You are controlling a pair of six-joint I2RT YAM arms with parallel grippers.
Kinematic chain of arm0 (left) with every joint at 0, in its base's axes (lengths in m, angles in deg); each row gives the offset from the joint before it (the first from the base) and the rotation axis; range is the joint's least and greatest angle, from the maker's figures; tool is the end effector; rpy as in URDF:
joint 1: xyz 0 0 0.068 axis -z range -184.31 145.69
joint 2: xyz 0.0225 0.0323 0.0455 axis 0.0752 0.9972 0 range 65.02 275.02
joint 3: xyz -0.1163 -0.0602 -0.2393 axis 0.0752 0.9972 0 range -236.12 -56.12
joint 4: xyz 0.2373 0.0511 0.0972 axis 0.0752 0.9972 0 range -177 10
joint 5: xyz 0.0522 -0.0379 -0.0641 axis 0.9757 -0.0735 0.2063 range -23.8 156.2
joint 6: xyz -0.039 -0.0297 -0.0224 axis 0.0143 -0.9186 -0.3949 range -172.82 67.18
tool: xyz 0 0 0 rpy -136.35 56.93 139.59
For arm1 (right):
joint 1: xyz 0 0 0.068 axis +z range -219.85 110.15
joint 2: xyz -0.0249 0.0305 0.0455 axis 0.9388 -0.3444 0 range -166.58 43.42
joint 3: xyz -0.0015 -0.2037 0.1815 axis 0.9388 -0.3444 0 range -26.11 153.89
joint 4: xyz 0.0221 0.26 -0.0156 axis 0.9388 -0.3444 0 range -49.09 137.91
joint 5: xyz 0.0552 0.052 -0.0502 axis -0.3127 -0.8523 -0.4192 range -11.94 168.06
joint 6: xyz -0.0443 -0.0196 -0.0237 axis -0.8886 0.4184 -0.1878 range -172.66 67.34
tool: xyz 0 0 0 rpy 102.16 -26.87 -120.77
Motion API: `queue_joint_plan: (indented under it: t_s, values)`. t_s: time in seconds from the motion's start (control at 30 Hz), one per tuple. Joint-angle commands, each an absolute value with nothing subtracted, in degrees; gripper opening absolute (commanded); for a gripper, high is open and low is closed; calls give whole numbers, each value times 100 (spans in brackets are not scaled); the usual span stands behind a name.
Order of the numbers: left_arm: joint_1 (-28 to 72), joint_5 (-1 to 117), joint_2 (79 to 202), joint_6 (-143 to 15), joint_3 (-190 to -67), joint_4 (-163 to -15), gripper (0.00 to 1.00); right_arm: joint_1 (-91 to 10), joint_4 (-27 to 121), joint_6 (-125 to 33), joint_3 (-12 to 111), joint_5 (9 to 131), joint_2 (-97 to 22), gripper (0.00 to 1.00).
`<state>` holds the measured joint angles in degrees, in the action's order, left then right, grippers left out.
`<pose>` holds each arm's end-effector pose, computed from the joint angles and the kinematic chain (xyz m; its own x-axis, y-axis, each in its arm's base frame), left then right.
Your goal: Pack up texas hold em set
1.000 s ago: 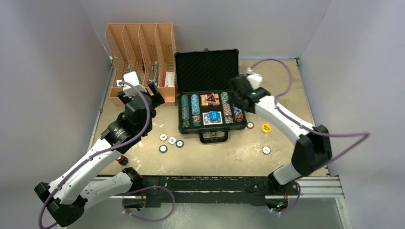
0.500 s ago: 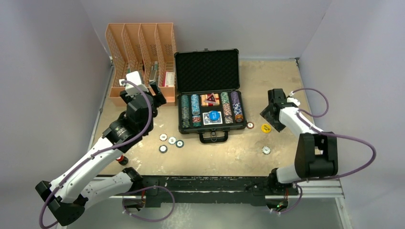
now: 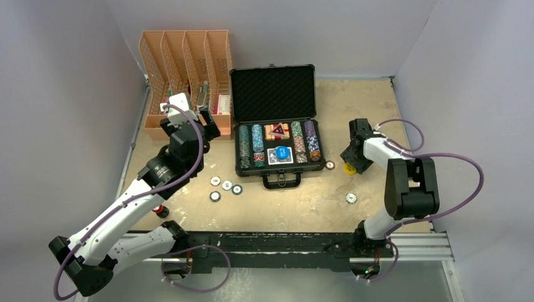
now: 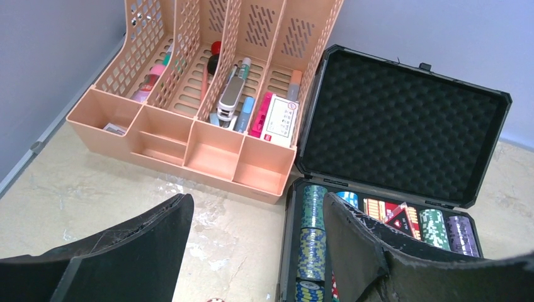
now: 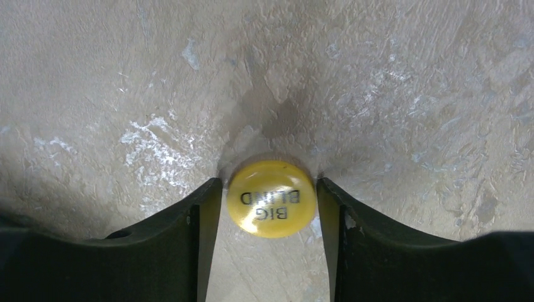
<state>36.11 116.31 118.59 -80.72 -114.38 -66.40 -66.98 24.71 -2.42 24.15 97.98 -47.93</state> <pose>0.1667 -0.1061 0.3792 -0.1161 -0.2953 -0.9483 -0.2266 0.9375 -0.2642 0.2973 0.0028 0.1649 -0.4982 0.6987 -0.5134 0.7561 0.6399 0.1371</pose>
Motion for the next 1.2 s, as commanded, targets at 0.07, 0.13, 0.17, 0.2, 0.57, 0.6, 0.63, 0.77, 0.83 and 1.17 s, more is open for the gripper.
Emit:
queue_joint_plan:
  t_s: [0.07,0.13,0.17,0.2,0.57,0.6,0.63,0.77,0.83,1.17]
  values:
    - [3523,11616,11840,-8140,-11506,-6862,75,-6713,2666,-499,2319,9595,-4944,48]
    - [3508,11608,11840,-8143,-11507,-6860,75,-6704,2682,-563,2307,9563,-4912,47]
    - [3508,11597,11838,-8142,-11507,-6861,75,-6704,2688,-596,2307,9556,-4887,48]
    - [3503,11590,11831,-8147,-11508,-6857,75,-6704,2671,-625,2303,9549,-4868,51]
    - [3439,11586,11818,-8162,-11510,-6838,75,-6613,2422,-246,2126,9673,-4624,66]
    - [3430,11586,11815,-8165,-11510,-6843,75,-6589,2408,-234,2125,9655,-4649,64]
    - [3421,11585,11812,-8169,-11510,-6843,75,-6563,2379,-216,2138,9654,-4668,63]
    - [3402,11556,11801,-8190,-11510,-6843,75,-6367,2306,-117,2212,9830,-4702,59]
    - [3382,11526,11797,-8191,-11515,-6848,75,-6302,2348,-129,2233,9834,-4730,57]
    - [3363,11500,11785,-8208,-11520,-6860,75,-6141,2288,-373,2650,10019,-4419,47]
